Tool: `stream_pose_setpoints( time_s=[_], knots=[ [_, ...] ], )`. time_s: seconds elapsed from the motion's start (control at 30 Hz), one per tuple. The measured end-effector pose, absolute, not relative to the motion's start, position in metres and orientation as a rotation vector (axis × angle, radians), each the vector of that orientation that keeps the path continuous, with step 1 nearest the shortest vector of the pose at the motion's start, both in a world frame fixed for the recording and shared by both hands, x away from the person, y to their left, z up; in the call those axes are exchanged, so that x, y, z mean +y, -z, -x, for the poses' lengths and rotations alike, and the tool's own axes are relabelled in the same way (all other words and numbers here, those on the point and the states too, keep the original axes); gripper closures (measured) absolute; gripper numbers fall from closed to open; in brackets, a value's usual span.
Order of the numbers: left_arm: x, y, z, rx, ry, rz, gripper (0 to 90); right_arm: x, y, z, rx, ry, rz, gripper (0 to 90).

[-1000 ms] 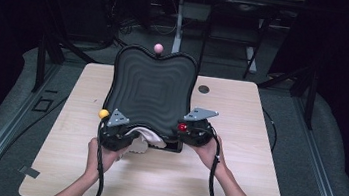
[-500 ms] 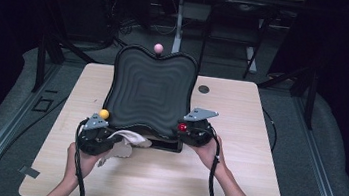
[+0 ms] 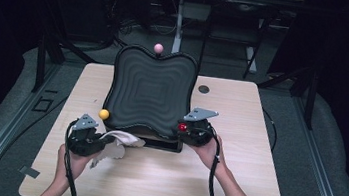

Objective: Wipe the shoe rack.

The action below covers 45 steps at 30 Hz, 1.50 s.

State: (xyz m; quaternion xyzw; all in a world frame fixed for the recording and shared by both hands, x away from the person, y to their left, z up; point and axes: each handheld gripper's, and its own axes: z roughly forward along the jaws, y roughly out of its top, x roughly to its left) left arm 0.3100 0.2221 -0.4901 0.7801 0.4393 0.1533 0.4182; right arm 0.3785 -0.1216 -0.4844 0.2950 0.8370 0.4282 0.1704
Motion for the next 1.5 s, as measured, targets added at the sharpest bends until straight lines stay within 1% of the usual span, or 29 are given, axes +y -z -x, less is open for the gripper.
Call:
stream_pose_setpoints(
  time_s=[0.6,1.5],
  knots=[
    [0.254,0.492,-0.303,1.182,-0.386,-1.943,83.0,-0.121,0.483,-0.379,2.381,-1.193,-0.833,60.0],
    [0.271,0.489,-0.308,1.246,-0.420,-1.926,83.0,-0.129,0.480,-0.383,2.399,-1.161,-0.842,59.7]
  ],
)
